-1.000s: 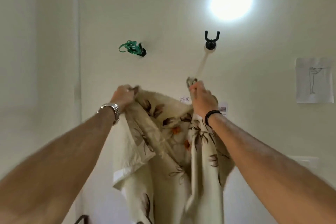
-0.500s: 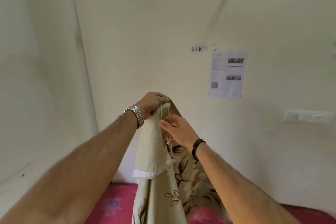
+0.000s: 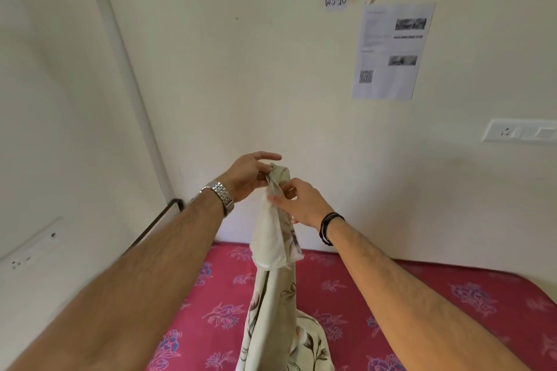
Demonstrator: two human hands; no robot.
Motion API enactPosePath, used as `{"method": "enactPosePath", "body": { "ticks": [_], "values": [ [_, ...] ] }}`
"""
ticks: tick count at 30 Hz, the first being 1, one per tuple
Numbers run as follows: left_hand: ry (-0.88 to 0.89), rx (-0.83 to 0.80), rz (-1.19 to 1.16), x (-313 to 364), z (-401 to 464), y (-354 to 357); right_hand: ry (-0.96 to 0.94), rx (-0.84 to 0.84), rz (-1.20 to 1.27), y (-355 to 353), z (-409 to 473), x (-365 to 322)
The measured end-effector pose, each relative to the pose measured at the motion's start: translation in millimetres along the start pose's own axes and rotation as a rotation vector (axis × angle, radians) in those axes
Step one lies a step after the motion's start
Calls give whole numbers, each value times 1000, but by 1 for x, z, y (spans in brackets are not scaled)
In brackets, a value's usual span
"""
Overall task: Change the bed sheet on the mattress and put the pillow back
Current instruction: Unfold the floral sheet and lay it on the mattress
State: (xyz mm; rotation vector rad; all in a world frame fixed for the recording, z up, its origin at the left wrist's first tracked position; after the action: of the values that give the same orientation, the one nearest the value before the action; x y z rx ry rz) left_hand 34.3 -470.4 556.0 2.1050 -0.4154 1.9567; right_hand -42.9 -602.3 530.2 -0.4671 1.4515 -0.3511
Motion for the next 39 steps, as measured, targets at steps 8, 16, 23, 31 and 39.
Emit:
{"method": "enactPosePath", "body": {
  "ticks": [8,16,23,31,39],
  "values": [
    [-20,-97,272,-33,-21,19,42,108,499,-7,5,22],
    [14,25,283,-66,-30,9,154,171,633,-3,2,68],
    [-347,578,274,-111,-53,-95,447,176,-559,-75,-35,201],
    [-104,97,36,-60,-30,10,397,-92,-706,-41,-43,225],
    [-90,-381,73,-45,-41,82,-37,-205,-182,31,-6,112]
  ]
}}
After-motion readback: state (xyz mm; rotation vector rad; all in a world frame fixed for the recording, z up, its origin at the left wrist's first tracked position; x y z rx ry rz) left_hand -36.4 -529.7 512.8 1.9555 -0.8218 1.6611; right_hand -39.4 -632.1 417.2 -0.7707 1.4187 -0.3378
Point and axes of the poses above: each hand's wrist, its own z-axis towards the middle knuckle, its own y-axis out of the palm, x = y × z, the point moved 8 cm from there along z, towards the middle knuckle, and after that the axes turned 1 degree about -x, right-handed, at the moved point
